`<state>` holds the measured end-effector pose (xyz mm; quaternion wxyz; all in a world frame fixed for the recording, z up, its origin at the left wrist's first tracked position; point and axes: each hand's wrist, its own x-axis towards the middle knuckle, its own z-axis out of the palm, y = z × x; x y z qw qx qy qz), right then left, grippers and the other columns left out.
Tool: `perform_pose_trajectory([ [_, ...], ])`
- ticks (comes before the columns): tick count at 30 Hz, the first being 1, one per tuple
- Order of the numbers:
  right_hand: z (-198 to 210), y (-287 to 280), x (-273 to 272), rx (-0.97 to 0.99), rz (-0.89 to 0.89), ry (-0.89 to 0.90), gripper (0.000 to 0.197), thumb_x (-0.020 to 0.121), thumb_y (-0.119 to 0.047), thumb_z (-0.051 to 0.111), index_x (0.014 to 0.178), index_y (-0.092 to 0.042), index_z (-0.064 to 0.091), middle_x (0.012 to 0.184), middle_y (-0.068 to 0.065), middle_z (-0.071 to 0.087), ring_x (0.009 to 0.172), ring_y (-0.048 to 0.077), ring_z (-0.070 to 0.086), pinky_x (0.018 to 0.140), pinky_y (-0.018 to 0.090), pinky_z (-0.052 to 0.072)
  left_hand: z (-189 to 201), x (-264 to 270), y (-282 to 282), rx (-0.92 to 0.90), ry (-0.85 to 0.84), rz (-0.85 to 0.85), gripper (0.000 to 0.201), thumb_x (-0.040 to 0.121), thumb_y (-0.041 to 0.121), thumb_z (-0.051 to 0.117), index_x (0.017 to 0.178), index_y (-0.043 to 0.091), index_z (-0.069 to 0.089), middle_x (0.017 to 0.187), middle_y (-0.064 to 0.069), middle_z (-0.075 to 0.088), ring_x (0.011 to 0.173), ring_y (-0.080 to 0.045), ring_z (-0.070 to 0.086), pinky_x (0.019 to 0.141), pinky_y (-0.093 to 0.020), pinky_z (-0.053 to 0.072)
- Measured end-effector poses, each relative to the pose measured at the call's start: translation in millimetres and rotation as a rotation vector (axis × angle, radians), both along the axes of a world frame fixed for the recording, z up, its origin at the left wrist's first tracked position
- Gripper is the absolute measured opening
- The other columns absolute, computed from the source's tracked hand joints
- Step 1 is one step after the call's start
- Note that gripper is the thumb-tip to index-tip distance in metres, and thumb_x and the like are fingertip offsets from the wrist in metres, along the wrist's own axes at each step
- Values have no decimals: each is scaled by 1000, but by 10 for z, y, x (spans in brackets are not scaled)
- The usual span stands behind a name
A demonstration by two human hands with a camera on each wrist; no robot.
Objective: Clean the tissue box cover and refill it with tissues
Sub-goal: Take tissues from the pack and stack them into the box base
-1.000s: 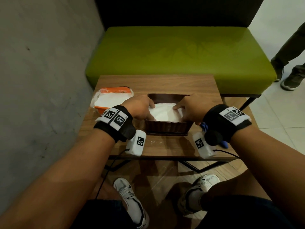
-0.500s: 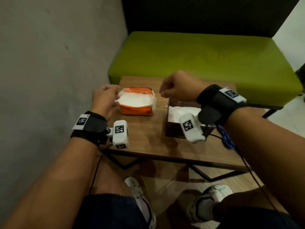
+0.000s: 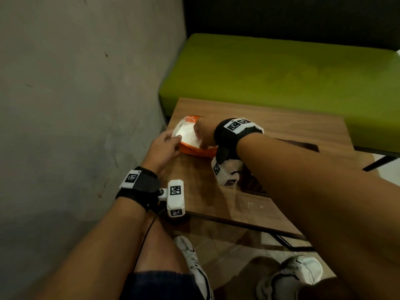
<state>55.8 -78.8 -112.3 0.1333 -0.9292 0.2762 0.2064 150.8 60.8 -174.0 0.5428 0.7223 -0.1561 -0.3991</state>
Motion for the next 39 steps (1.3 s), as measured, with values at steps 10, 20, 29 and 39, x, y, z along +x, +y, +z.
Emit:
perform_pose_trajectory([
  [10, 103, 137, 39, -55, 172, 140, 49, 91, -45, 65, 131, -18, 57, 120, 10, 63, 114, 39, 64, 99, 50, 54, -37, 29, 30, -3, 13, 7, 23, 107, 18, 56, 119, 18, 75, 119, -10, 78, 112, -23, 74, 101, -40, 60],
  [20, -74, 6, 92, -112, 94, 9, 23, 98, -19, 59, 117, -9, 68, 118, 15, 69, 106, 35, 66, 78, 33, 47, -2, -4, -18, -22, 48, 50, 26, 112, 13, 47, 110, 16, 73, 124, -15, 72, 119, -25, 70, 97, -33, 61],
  [29, -189, -5, 33, -102, 85, -60, 9, 95, -27, 64, 94, -18, 60, 82, 3, 59, 80, 28, 63, 68, 34, 49, 11, -33, -27, -13, 34, 55, 26, 111, 12, 47, 106, 16, 73, 127, -19, 72, 124, -30, 68, 104, -39, 59],
  [39, -54, -88, 72, -50, -32, -143, 21, 94, -16, 67, 112, -4, 69, 115, 16, 71, 100, 33, 65, 79, 36, 49, -32, -8, -55, -23, 37, 104, 23, 112, 13, 47, 108, 13, 70, 114, -14, 70, 108, -21, 69, 91, -32, 60],
])
